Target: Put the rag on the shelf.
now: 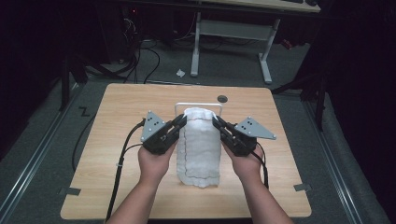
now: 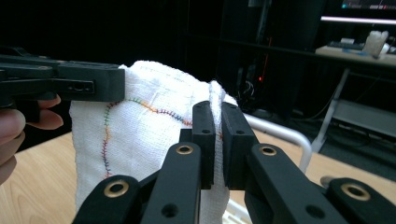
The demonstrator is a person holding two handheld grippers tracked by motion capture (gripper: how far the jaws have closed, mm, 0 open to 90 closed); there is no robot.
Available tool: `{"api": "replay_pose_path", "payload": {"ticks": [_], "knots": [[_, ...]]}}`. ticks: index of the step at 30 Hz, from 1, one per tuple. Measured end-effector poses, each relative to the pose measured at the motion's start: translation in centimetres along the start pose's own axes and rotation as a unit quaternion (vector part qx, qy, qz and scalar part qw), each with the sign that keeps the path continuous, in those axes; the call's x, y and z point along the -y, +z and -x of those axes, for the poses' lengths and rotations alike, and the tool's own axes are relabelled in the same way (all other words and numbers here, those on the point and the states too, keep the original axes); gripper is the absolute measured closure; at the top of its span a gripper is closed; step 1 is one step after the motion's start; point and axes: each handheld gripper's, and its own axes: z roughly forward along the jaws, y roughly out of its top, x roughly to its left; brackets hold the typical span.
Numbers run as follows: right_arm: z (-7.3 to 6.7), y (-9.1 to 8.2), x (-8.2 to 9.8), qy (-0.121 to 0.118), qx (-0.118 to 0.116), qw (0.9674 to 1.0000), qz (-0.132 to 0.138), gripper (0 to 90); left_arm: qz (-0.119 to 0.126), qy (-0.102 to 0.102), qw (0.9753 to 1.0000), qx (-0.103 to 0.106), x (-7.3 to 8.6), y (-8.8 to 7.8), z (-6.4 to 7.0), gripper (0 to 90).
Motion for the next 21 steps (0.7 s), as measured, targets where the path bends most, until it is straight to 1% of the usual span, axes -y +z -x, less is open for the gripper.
{"api": "replay_pose_path", "payload": {"ticks": [3, 4, 5, 6, 8, 10, 14, 18, 21], "knots": [[0.0, -0.2, -0.9, -0.002, 0.003, 0.9999, 0.01, 85.9, 0.01, 0.007, 0.9999, 0.0, -1.0, -0.1, 0.1, 83.6], [0.1, -0.4, -1.6, -0.004, 0.004, 0.9998, 0.02, 85.9, 0.014, 0.009, 0.9999, -0.001, -1.3, -0.1, 0.1, 83.6], [0.2, -0.5, -1.9, -0.005, 0.005, 0.9997, 0.024, 85.9, 0.022, 0.014, 0.9997, -0.001, -2.0, -0.2, 0.2, 83.6], [0.2, -0.5, -1.9, -0.005, 0.005, 0.9997, 0.024, 85.9, 0.022, 0.014, 0.9997, -0.001, -2.0, -0.2, 0.2, 83.6], [0.3, -0.8, -3.0, -0.005, 0.007, 0.9992, 0.038, 85.9, 0.028, 0.019, 0.9994, -0.002, -2.7, -0.3, 0.2, 83.7], [0.3, -0.9, -3.3, -0.007, 0.007, 0.999, 0.043, 85.9, 0.033, 0.025, 0.9991, -0.005, -3.4, -0.3, 0.3, 83.7], [0.4, -1.3, -4.8, -0.011, 0.01, 0.9982, 0.058, 85.9, 0.045, 0.033, 0.9985, -0.001, -4.5, -0.3, 0.6, 83.8], [0.5, -1.3, -5.3, -0.014, 0.012, 0.9978, 0.063, 86.0, 0.049, 0.041, 0.9979, -0.001, -5.4, -0.2, 0.7, 83.8], [0.8, -1.2, -5.9, -0.017, 0.012, 0.998, 0.06, 86.1, 0.049, 0.05, 0.9975, 0.002, -5.9, 0.0, 0.5, 83.7]]}}
